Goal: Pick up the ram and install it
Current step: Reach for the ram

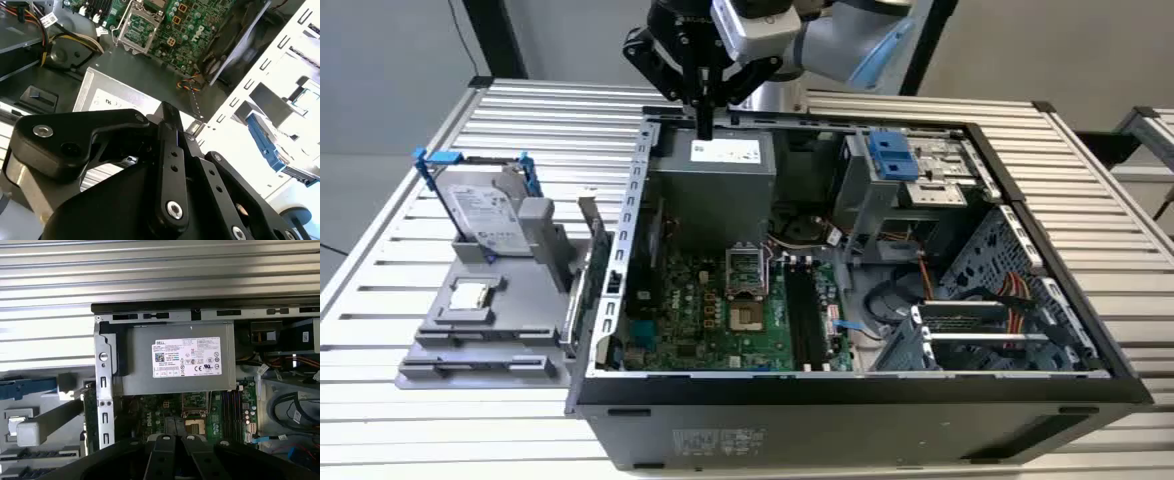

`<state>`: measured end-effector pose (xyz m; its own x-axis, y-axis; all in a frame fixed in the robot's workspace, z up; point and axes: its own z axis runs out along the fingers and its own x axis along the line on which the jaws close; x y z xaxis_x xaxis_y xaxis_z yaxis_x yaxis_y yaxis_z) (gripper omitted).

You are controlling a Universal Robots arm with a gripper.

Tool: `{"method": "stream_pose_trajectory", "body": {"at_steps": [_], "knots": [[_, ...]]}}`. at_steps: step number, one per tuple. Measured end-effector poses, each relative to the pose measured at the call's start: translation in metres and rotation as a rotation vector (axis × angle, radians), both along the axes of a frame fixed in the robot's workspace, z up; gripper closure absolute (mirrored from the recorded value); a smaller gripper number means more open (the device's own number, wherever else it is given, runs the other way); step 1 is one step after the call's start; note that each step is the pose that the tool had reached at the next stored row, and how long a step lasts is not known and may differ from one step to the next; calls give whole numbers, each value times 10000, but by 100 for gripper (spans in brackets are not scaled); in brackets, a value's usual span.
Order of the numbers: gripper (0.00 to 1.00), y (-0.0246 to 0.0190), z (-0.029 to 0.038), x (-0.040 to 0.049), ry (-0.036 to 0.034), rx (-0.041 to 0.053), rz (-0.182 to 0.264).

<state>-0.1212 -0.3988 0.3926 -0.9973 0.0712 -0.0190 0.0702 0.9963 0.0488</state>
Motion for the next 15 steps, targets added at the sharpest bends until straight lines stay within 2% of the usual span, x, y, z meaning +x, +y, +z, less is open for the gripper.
{"method": "stream_pose_trajectory", "body": {"at_steps": [10, 15], "knots": [[100, 0, 0, -1, 0, -1, 1], [100, 0, 1, -33, -10, -1, 0]]}}
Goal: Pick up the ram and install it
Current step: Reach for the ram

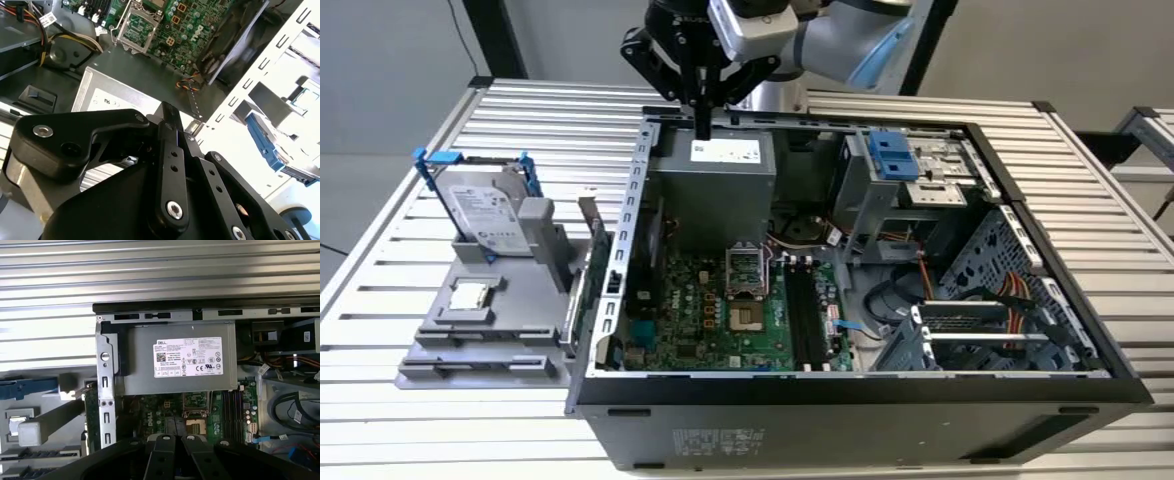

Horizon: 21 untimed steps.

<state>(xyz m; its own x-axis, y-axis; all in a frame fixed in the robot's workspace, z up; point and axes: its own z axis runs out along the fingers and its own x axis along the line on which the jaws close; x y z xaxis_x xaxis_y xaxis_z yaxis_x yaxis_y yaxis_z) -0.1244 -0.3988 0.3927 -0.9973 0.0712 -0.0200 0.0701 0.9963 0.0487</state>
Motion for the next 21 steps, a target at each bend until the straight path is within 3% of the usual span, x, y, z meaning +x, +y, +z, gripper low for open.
{"method": "stream_pose_trajectory", "body": {"at_steps": [21], "knots": [[100, 0, 14, -221, -83, 1, 0]]}}
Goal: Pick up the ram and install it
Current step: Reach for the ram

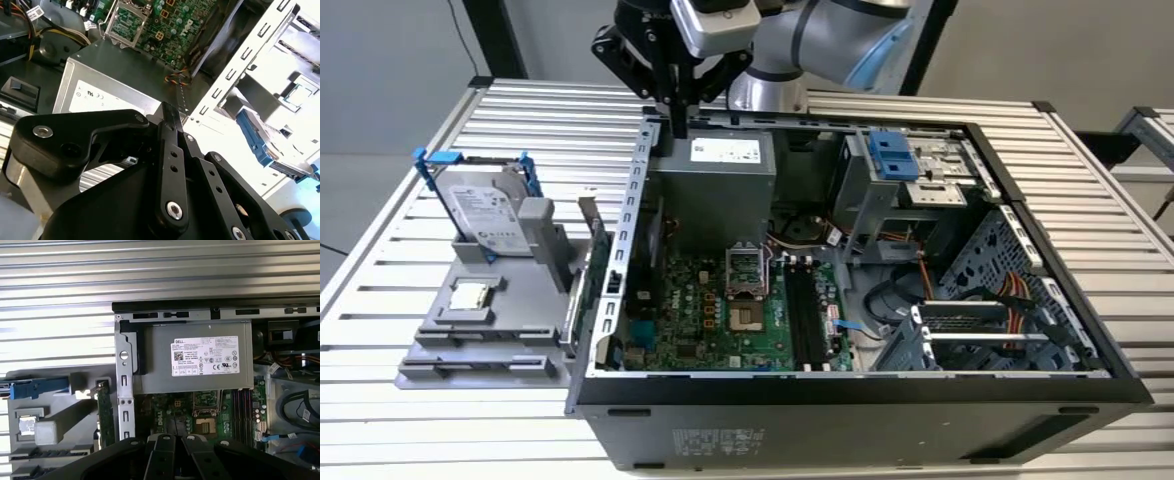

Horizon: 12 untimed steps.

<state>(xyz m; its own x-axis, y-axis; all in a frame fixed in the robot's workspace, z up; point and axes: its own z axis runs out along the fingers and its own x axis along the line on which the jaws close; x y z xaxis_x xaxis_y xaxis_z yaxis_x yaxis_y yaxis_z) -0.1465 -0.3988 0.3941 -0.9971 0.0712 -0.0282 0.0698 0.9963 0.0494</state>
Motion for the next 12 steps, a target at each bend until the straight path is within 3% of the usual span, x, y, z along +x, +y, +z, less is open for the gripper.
{"method": "stream_pose_trajectory", "body": {"at_steps": [12], "knots": [[100, 0, 9, -132, -56, 0, 0]]}}
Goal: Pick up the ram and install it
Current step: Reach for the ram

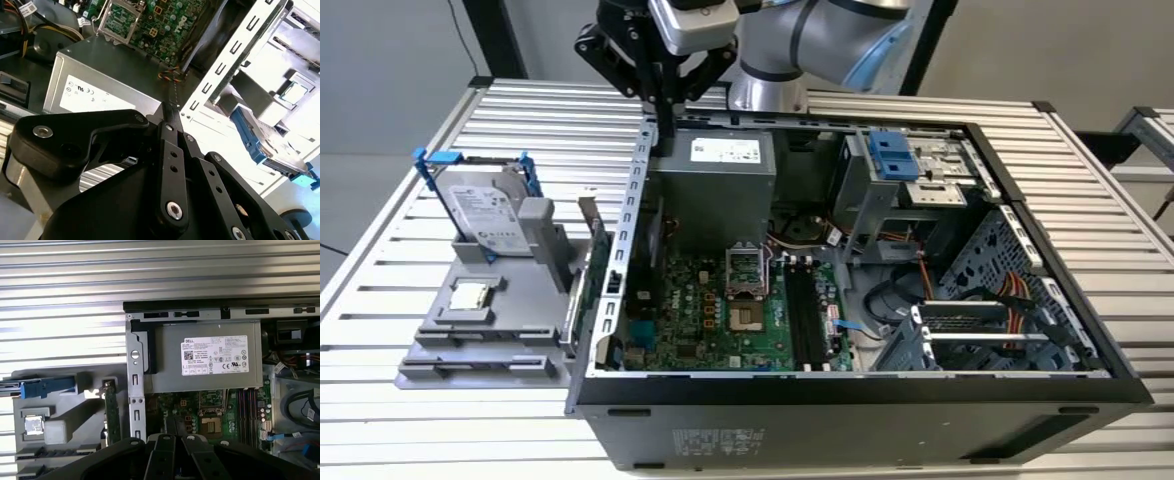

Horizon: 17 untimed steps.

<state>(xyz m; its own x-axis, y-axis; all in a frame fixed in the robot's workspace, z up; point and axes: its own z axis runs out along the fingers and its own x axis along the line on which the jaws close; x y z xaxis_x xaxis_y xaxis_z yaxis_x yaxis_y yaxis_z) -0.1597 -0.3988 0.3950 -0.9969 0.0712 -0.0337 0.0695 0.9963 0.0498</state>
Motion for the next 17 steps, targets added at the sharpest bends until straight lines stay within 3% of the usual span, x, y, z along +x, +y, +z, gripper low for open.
{"method": "stream_pose_trajectory", "body": {"at_steps": [17], "knots": [[100, 0, 19, -231, -90, 0, -1]]}}
